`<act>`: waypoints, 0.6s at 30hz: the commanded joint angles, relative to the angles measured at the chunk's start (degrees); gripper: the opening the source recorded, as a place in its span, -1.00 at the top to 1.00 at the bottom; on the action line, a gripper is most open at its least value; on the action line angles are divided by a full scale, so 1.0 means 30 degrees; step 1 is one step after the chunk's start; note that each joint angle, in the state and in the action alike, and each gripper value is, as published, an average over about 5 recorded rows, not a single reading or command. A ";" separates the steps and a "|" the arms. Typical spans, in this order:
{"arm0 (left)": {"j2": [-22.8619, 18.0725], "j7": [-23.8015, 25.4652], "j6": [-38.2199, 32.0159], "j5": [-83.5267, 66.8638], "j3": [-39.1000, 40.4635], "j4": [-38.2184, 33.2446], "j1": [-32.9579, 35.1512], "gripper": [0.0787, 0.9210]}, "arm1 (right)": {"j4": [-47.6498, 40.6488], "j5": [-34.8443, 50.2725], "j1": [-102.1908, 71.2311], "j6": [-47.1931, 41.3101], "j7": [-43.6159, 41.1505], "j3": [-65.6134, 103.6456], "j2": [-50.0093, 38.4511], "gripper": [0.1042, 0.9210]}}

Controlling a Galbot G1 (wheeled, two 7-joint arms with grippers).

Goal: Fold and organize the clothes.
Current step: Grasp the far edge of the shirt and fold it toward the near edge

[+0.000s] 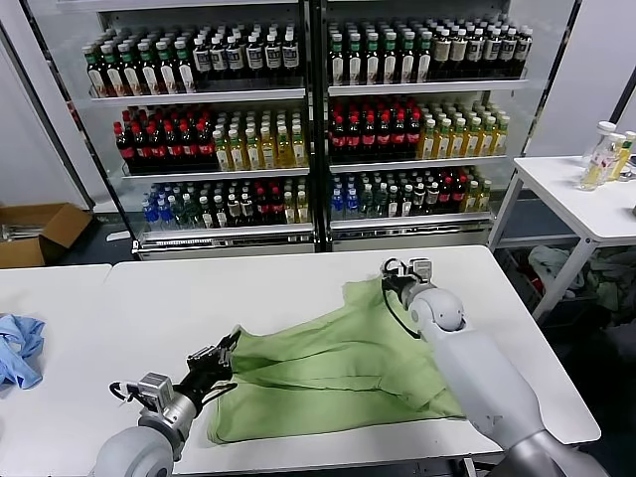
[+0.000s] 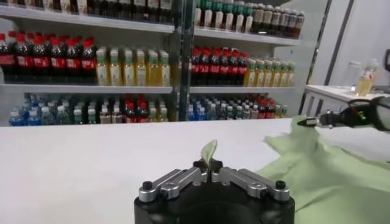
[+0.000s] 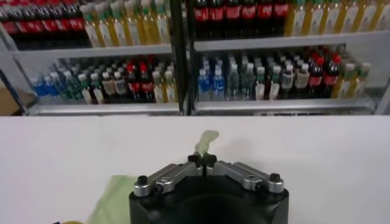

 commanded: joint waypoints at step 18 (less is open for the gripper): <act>0.0183 0.0016 -0.0253 -0.0208 -0.0894 -0.0299 0.1050 0.98 | 1.4883 -0.0967 -1.3870 0.1417 0.0065 0.7737 -0.3874 0.99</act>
